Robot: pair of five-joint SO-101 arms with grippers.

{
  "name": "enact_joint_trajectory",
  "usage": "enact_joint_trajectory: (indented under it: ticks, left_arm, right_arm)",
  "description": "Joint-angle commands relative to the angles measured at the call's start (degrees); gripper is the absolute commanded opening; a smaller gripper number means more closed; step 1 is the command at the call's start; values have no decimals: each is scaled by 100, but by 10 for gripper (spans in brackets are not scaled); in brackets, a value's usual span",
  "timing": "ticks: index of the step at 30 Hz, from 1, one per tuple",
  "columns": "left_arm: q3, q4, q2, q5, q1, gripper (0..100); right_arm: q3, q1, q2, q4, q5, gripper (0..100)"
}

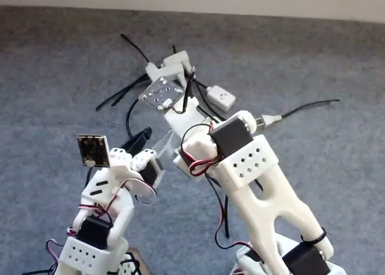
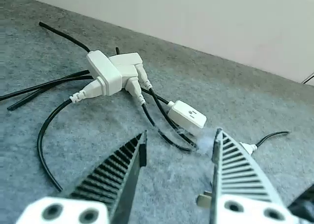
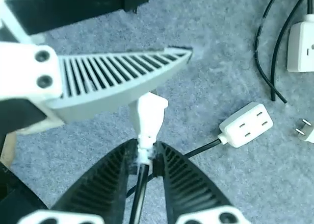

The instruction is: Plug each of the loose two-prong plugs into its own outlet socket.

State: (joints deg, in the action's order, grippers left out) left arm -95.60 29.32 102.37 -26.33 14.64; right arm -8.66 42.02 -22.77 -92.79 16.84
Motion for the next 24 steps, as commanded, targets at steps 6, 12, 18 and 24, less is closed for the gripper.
enact_joint_trajectory:
  ticks: [6, 12, 18, 24]
  left_arm:
    - [-154, -325, -57, 35, 303, 232]
    - [-154, -316, -66, 26, 523, 231]
    - [-154, -202, -66, 35, 585, 231]
    - [-154, -193, -66, 35, 585, 231]
  right_arm:
    - [523, 110, -75, -154, -62, 5]
    - [1051, 101, -66, -409, -70, 5]
    - [1156, 57, -66, -400, -264, 5]
    - [1156, -180, -57, -365, -299, 5]
